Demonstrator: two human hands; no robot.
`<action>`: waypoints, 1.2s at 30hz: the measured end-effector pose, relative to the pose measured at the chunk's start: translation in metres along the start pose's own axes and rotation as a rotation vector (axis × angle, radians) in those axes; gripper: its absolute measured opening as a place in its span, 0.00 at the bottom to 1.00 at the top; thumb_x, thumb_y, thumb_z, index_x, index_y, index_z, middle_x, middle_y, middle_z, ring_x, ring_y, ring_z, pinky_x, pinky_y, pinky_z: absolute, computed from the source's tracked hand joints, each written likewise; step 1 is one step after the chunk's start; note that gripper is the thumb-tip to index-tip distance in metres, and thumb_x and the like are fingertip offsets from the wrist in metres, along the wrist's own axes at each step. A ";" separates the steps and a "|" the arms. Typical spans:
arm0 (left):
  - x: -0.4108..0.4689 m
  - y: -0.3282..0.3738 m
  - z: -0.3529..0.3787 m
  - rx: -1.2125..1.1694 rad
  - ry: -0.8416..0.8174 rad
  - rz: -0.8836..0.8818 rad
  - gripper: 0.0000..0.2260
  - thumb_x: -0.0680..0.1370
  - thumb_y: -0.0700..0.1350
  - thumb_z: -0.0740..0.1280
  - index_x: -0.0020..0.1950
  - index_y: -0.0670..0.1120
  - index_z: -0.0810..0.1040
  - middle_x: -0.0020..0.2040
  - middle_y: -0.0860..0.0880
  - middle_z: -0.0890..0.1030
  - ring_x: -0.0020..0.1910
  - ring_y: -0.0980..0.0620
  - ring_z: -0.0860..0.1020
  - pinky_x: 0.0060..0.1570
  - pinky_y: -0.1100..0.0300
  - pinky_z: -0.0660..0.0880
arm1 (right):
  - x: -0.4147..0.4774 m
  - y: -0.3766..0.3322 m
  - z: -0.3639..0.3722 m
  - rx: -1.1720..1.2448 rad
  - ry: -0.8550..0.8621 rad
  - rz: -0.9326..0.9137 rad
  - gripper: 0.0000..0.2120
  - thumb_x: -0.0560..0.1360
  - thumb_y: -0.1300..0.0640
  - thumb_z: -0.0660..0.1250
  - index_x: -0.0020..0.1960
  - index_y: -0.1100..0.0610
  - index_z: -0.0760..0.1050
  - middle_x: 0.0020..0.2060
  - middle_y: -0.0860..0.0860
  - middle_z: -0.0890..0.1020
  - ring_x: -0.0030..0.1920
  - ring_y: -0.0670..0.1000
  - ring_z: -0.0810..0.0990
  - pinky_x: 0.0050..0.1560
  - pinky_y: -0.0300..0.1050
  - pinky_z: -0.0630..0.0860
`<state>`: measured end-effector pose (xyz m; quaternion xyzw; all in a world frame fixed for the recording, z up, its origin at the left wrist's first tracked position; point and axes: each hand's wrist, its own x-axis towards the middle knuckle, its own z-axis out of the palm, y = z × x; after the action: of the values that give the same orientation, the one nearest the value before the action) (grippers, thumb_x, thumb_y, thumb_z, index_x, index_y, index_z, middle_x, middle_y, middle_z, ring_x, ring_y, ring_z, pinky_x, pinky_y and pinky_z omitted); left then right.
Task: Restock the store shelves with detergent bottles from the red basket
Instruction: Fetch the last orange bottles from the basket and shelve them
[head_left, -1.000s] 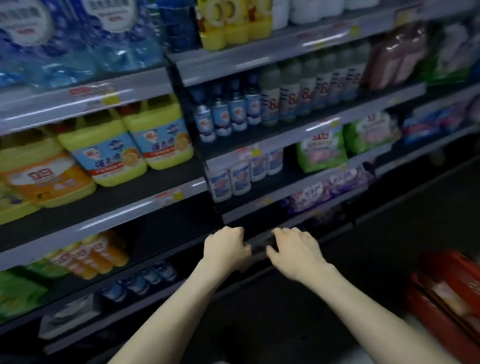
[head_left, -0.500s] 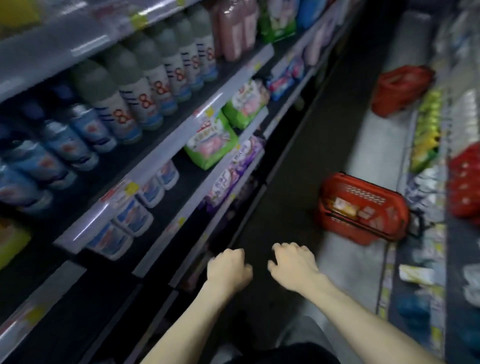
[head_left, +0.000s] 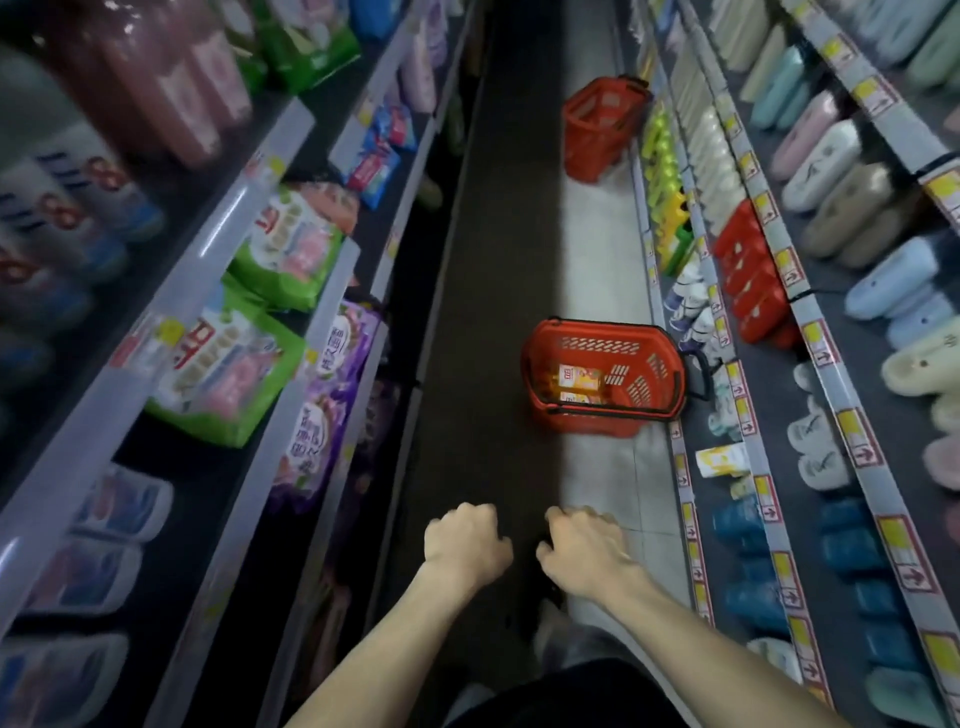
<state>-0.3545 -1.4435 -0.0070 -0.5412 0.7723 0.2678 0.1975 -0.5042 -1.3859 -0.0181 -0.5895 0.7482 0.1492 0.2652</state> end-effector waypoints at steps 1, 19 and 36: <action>0.014 0.007 -0.006 0.012 -0.001 0.004 0.17 0.82 0.53 0.64 0.68 0.48 0.78 0.61 0.47 0.83 0.61 0.44 0.82 0.60 0.49 0.79 | 0.012 0.007 -0.005 0.010 0.000 0.009 0.20 0.82 0.45 0.61 0.68 0.54 0.75 0.65 0.54 0.81 0.67 0.58 0.78 0.68 0.53 0.71; 0.247 0.126 -0.108 0.137 -0.214 0.038 0.15 0.83 0.53 0.64 0.66 0.48 0.78 0.60 0.46 0.82 0.60 0.44 0.82 0.59 0.49 0.77 | 0.207 0.141 -0.103 0.049 -0.101 0.038 0.21 0.81 0.45 0.61 0.67 0.56 0.75 0.64 0.56 0.81 0.66 0.59 0.78 0.65 0.53 0.73; 0.450 0.132 -0.161 0.046 -0.429 0.105 0.14 0.82 0.53 0.66 0.66 0.50 0.79 0.60 0.47 0.83 0.61 0.45 0.81 0.66 0.45 0.73 | 0.384 0.182 -0.169 -0.004 -0.219 0.108 0.23 0.82 0.47 0.62 0.72 0.57 0.71 0.69 0.57 0.78 0.69 0.59 0.76 0.66 0.52 0.72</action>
<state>-0.6323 -1.8370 -0.1232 -0.4262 0.7456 0.3689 0.3555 -0.7798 -1.7371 -0.1169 -0.5292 0.7451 0.2281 0.3358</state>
